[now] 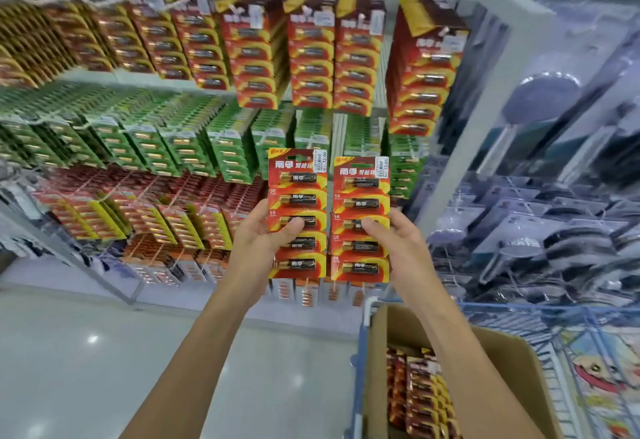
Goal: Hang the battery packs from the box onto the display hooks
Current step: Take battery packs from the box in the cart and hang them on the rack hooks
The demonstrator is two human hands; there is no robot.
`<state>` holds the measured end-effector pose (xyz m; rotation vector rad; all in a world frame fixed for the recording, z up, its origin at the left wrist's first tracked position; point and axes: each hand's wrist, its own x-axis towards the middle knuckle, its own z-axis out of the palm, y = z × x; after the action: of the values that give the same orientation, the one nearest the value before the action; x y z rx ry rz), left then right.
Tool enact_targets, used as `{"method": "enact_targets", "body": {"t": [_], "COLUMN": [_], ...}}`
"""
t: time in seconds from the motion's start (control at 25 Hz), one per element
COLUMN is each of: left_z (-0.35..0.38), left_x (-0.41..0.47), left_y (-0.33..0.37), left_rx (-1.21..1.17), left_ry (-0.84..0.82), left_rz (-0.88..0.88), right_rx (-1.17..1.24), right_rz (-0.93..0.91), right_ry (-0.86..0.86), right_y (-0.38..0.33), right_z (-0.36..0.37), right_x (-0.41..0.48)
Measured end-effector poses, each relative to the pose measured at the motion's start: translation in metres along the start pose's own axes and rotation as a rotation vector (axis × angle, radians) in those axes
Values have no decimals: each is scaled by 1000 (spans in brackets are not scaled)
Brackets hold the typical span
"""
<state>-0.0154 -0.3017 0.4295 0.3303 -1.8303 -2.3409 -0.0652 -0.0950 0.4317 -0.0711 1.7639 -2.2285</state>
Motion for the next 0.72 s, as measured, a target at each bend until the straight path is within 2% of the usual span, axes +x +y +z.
{"method": "enact_targets", "body": {"t": [0.36,0.72], "left_z": [-119,-180], "left_x": [25,86], "left_y": [70,101], "left_rx": [-6,30], "left_ry": [40,69], "left_rz": [93,162], "right_rx": [-9,23], "right_rz": [-49,-100], "right_ry": [-83,-106], "right_y": [-11,-21], "right_z": [140,217], "right_x": [24,89]}}
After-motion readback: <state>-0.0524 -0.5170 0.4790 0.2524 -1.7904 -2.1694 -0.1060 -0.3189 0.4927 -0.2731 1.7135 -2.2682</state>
